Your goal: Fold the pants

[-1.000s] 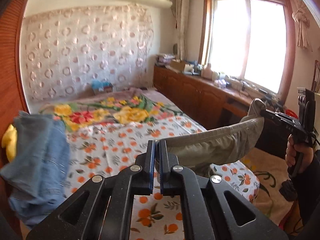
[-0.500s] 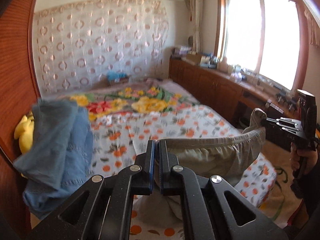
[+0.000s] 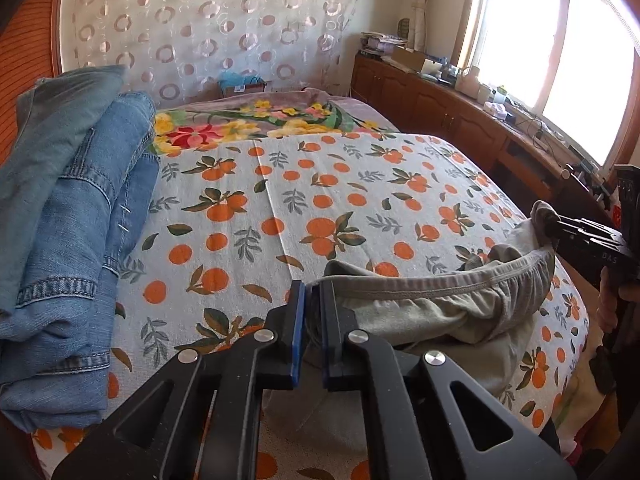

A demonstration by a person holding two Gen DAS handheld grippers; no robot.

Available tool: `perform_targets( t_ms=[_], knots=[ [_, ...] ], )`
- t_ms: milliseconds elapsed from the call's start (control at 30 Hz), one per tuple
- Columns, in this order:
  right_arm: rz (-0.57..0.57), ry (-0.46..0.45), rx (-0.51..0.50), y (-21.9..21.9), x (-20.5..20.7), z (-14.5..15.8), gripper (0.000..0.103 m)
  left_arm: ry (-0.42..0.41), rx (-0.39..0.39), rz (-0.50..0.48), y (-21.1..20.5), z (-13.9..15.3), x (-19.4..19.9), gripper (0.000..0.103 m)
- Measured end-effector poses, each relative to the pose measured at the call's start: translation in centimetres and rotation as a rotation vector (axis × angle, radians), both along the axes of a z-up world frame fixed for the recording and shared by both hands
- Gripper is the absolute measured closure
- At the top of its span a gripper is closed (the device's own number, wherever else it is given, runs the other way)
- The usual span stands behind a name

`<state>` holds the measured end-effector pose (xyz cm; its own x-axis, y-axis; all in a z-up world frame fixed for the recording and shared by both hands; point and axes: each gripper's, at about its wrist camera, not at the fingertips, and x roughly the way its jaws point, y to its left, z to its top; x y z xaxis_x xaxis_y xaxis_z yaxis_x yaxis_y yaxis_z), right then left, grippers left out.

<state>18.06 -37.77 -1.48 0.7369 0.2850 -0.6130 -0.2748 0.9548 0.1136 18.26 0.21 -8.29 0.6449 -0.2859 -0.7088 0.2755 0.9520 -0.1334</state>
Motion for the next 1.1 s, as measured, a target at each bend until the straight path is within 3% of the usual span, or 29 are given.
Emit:
perform_targets(
  t_ms=[167, 400, 467, 500, 533, 633, 1100],
  knots=[
    [0.006, -0.024, -0.01, 1.2, -0.6, 0.6, 0.061, -0.007, -0.007, -0.003, 0.4, 0.5, -0.6, 0.096],
    [0.065, -0.037, -0.127, 3.3, -1.6, 1.6, 0.061, 0.001, -0.012, -0.015, 0.7, 0.5, -1.7, 0.087],
    [0.079, -0.036, -0.142, 3.6, -1.1, 1.7, 0.07, 0.005, -0.025, -0.022, 0.9, 0.6, -2.2, 0.082],
    [0.089, -0.031, -0.147, 3.7, -1.0, 1.7, 0.087, 0.007, -0.029, -0.026, 1.0, 0.6, -2.4, 0.081],
    [0.091, -0.032, -0.152, 3.7, -0.8, 1.7, 0.089, 0.007, -0.03, -0.029, 1.0, 0.6, -2.6, 0.081],
    [0.06, -0.057, -0.137, 3.2, -0.9, 1.8, 0.09, 0.0, -0.03, -0.038, 1.2, 0.8, -3.5, 0.076],
    [-0.066, -0.145, -0.084, 0.7, -3.1, 1.9, 0.09, 0.081, -0.057, -0.023, 0.8, -1.9, -1.1, 0.076]
  ],
)
